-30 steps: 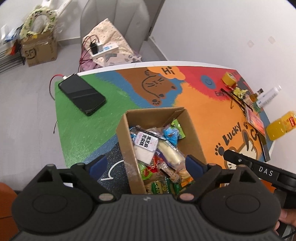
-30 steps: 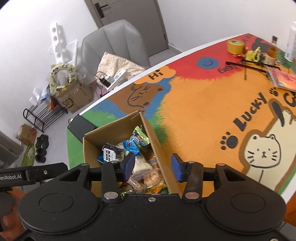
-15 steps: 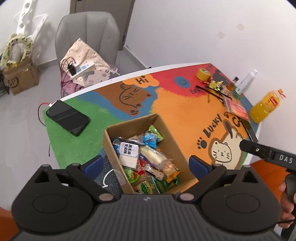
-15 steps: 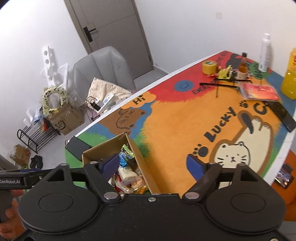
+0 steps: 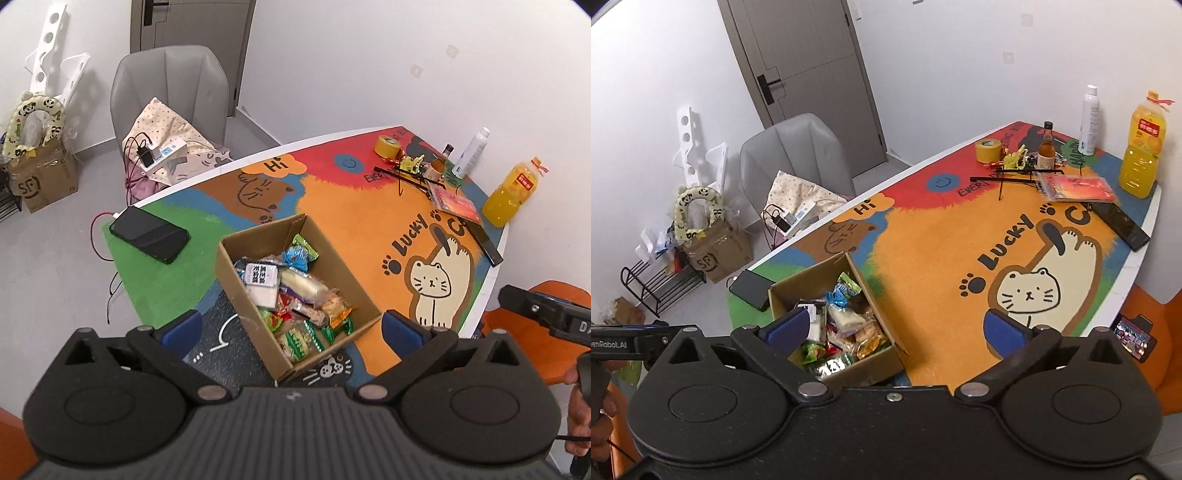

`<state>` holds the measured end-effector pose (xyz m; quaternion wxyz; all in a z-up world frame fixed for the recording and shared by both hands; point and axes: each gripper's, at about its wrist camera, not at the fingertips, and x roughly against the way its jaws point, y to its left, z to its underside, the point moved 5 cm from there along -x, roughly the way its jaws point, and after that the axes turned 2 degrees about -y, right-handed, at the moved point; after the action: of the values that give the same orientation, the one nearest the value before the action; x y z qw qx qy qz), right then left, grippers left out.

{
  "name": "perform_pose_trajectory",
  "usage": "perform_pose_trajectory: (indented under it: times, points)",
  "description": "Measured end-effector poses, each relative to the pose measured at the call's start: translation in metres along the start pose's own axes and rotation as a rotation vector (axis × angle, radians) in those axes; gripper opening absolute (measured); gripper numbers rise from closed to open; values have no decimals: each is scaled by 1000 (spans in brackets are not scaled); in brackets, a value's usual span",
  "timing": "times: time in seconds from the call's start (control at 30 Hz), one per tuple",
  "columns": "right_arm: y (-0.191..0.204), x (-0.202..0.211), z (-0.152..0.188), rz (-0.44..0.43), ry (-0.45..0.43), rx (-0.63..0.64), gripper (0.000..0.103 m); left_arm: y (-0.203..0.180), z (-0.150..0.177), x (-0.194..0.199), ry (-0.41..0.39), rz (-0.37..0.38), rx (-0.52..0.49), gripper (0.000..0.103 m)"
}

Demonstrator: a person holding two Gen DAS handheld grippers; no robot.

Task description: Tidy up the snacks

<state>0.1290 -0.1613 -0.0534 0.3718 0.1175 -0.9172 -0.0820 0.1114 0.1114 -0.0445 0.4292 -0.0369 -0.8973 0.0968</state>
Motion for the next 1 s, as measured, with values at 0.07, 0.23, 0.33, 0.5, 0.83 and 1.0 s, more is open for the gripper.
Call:
perform_pose_trajectory:
  times: [0.07,0.23,0.33,0.5,0.83,1.0]
  points:
    - [1,8,3,3,-6,6,103,0,5,6,-8,-5,-9,103]
    - [9,26,13,10,-18,46,103,-2,15,19,-27,2,-25,103]
    - [13,35,19,8,-24,48,103,-3,22,24,-31,-1,-31,103]
    - [15,43,30,11,-18,28,103,-2,32,35,-46,-2,-41,103]
    - [22,53,42,21,-22,9,103,1,40,48,-65,-10,-43,103]
    - [22,52,43,25,-24,9,103,1,41,48,-66,-3,-51,103]
